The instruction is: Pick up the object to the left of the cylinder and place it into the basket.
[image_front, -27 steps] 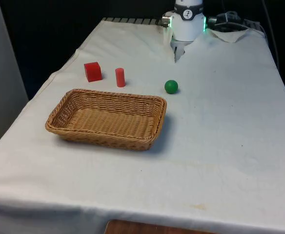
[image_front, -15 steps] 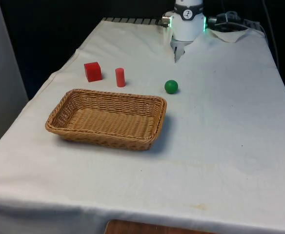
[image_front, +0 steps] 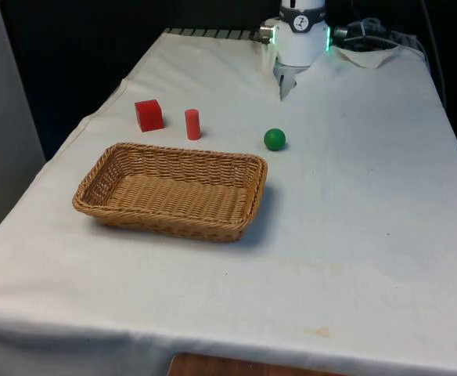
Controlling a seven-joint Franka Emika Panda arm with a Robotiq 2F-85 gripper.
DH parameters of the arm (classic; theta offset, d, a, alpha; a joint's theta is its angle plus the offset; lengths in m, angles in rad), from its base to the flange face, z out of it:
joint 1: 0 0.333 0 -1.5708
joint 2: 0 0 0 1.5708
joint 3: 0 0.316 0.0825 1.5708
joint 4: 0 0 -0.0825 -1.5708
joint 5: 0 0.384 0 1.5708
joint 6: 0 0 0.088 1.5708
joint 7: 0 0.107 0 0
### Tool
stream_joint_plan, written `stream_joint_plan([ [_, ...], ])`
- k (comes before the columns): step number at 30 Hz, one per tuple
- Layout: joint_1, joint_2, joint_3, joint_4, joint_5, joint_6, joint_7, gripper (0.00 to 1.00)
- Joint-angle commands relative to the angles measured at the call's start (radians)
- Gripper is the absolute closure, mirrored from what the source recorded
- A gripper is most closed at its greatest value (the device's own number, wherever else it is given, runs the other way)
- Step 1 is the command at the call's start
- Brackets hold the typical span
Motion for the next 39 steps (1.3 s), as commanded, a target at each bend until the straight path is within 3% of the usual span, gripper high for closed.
stream_joint_plan([
  [1, 0.003, -0.017, 0.004, -0.020, -0.015, 0.024, 0.015, 0.00],
  [9, 0.002, -0.073, 0.026, -0.111, -0.034, 0.094, 0.040, 0.00],
  [10, 0.000, -0.065, 0.024, -0.104, -0.020, 0.078, 0.028, 0.00],
  [18, 0.001, -0.122, 0.047, -0.202, -0.053, 0.178, 0.066, 0.00],
  [19, 0.000, -0.110, 0.043, -0.187, -0.038, 0.155, 0.051, 0.00],
  [27, -0.001, -0.166, 0.064, -0.291, -0.073, 0.260, 0.088, 0.00],
  [28, 0.000, -0.156, 0.060, -0.279, -0.057, 0.240, 0.072, 0.00],
  [30, -0.002, -0.178, 0.068, -0.317, -0.083, 0.282, 0.095, 0.00],
  [37, 0.000, -0.188, 0.065, -0.340, -0.091, 0.287, 0.093, 0.00],
  [39, -0.003, -0.199, 0.070, -0.365, -0.113, 0.315, 0.110, 0.00],
])
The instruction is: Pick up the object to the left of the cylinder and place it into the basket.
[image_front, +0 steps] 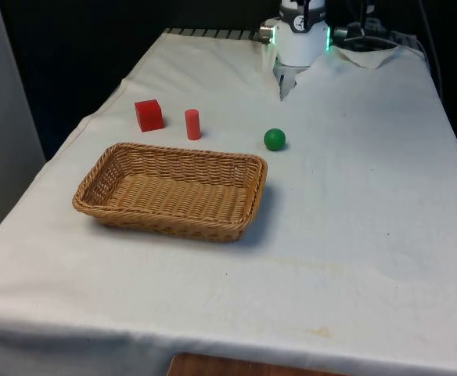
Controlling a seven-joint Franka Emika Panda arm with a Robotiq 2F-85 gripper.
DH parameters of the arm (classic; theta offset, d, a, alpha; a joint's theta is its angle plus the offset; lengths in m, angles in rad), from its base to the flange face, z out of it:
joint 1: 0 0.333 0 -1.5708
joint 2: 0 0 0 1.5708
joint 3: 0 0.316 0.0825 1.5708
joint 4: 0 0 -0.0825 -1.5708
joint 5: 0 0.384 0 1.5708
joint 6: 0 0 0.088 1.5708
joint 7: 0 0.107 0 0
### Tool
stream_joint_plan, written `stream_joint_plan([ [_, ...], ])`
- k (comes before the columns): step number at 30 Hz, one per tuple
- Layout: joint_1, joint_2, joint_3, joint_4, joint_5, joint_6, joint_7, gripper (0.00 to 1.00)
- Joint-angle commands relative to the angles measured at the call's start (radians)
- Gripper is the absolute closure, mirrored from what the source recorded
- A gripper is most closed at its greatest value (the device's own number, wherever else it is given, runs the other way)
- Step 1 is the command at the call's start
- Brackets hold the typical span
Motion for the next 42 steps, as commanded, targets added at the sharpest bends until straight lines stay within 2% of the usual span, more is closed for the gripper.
stream_joint_plan([
  [1, -0.003, -0.007, 0.004, -0.012, -0.015, 0.023, 0.013, 0.00],
  [11, -0.001, 0.014, 0.000, -0.024, -0.002, 0.072, 0.004, 0.00],
  [15, -0.002, 0.032, -0.003, -0.046, -0.003, 0.129, 0.000, 0.00],
  [16, 0.000, 0.032, -0.002, -0.035, 0.000, 0.105, 0.000, 0.00],
  [17, -0.003, 0.036, -0.005, -0.052, -0.003, 0.142, -0.001, 0.00],
  [19, -0.005, 0.044, -0.008, -0.063, -0.003, 0.165, -0.006, 0.00],
  [22, -0.009, 0.055, -0.019, -0.086, -0.006, 0.205, -0.017, 0.00],
  [24, -0.012, 0.058, -0.025, -0.092, -0.008, 0.214, -0.023, 0.00],
  [25, -0.008, 0.061, -0.024, -0.087, 0.000, 0.205, -0.023, 0.00],
  [26, -0.013, 0.059, -0.028, -0.094, -0.009, 0.217, -0.026, 0.00],
  [31, -0.018, 0.065, -0.049, -0.108, -0.011, 0.232, -0.050, 0.00],
  [34, -0.018, 0.071, -0.070, -0.120, -0.007, 0.247, -0.074, 0.00],
  [35, -0.014, 0.070, -0.071, -0.116, 0.000, 0.232, -0.075, 0.00],
  [36, -0.018, 0.073, -0.075, -0.123, -0.006, 0.249, -0.079, 0.00],
  [42, -0.015, 0.097, -0.101, -0.145, 0.000, 0.291, -0.112, 0.00],
])
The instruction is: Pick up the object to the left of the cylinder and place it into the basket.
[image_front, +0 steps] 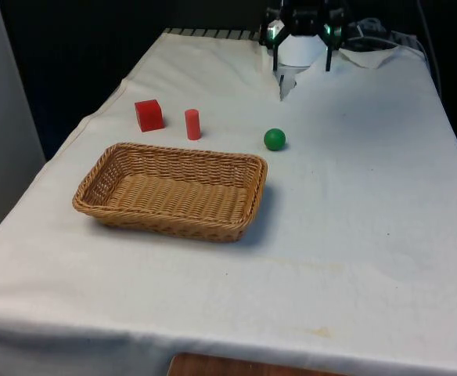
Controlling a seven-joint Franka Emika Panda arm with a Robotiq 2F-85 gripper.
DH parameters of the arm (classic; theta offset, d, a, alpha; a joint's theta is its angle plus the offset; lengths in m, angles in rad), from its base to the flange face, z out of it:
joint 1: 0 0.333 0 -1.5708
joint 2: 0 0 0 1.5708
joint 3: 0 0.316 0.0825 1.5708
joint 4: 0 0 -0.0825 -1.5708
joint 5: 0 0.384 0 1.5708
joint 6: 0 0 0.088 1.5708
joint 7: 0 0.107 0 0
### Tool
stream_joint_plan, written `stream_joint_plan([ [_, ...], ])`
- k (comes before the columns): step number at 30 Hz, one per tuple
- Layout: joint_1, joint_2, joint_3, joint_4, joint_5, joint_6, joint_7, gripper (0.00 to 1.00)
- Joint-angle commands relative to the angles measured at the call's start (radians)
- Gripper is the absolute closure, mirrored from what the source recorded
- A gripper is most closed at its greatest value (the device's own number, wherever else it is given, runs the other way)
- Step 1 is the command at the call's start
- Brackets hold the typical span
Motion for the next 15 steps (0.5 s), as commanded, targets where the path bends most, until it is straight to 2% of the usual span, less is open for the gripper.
stream_joint_plan([
  [1, -0.001, 0.012, -0.005, -0.009, 0.001, 0.029, -0.008, 0.00],
  [2, -0.001, 0.018, -0.007, -0.012, 0.001, 0.038, -0.011, 0.00],
  [3, 0.000, 0.011, -0.005, -0.006, 0.000, 0.017, -0.006, 0.00],
  [4, -0.001, 0.025, -0.009, -0.016, 0.002, 0.048, -0.014, 0.00],
  [7, -0.001, 0.051, -0.015, -0.028, 0.004, 0.087, -0.022, 0.00],
  [13, -0.001, 0.091, -0.024, -0.047, 0.008, 0.145, -0.033, 0.00],
  [14, 0.000, 0.091, -0.023, -0.041, 0.002, 0.130, -0.025, 0.00],
  [15, -0.002, 0.104, -0.028, -0.053, 0.009, 0.166, -0.038, 0.00],
])
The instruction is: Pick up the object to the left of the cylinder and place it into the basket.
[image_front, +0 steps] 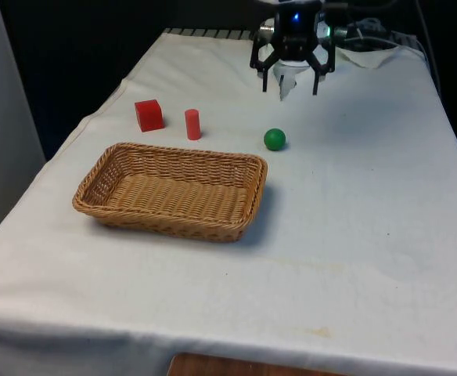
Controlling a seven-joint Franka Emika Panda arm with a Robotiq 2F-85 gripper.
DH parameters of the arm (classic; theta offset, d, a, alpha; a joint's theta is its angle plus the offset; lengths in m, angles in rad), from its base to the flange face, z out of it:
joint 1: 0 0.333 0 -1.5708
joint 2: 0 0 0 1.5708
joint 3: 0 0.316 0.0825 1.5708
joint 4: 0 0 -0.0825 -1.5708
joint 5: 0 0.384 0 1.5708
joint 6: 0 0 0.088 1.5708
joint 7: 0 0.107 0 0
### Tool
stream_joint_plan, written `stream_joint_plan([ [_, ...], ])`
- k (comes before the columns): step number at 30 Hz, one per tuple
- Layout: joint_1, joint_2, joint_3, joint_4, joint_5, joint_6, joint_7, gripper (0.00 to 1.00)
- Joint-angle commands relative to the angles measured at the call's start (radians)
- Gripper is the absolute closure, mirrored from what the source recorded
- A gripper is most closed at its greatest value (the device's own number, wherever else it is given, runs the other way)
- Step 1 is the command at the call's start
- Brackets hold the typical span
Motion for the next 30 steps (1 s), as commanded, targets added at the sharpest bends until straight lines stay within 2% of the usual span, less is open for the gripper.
stream_joint_plan([
  [1, -0.002, 0.007, -0.003, -0.009, 0.007, 0.026, -0.012, 0.00],
  [7, -0.005, 0.048, -0.021, -0.033, 0.015, 0.095, -0.036, 0.00],
  [8, -0.002, 0.053, -0.023, -0.024, 0.003, 0.080, -0.023, 0.00],
  [10, -0.006, 0.063, -0.028, -0.042, 0.020, 0.121, -0.047, 0.00],
  [15, -0.011, 0.101, -0.038, -0.054, 0.030, 0.172, -0.065, 0.00],
  [16, -0.006, 0.096, -0.042, -0.043, 0.006, 0.146, -0.041, 0.00],
  [17, -0.011, 0.101, -0.038, -0.054, 0.030, 0.172, -0.065, 0.00],
  [20, -0.018, 0.128, -0.038, -0.058, 0.045, 0.202, -0.081, 0.00],
  [26, -0.022, 0.161, -0.030, -0.059, 0.117, 0.233, -0.135, 0.00],
  [27, -0.012, 0.181, -0.047, -0.046, 0.091, 0.227, -0.114, 0.00],
  [28, -0.022, 0.165, -0.030, -0.058, 0.129, 0.234, -0.144, 0.00],
  [30, -0.022, 0.170, -0.028, -0.058, 0.150, 0.237, -0.160, 0.00],
])
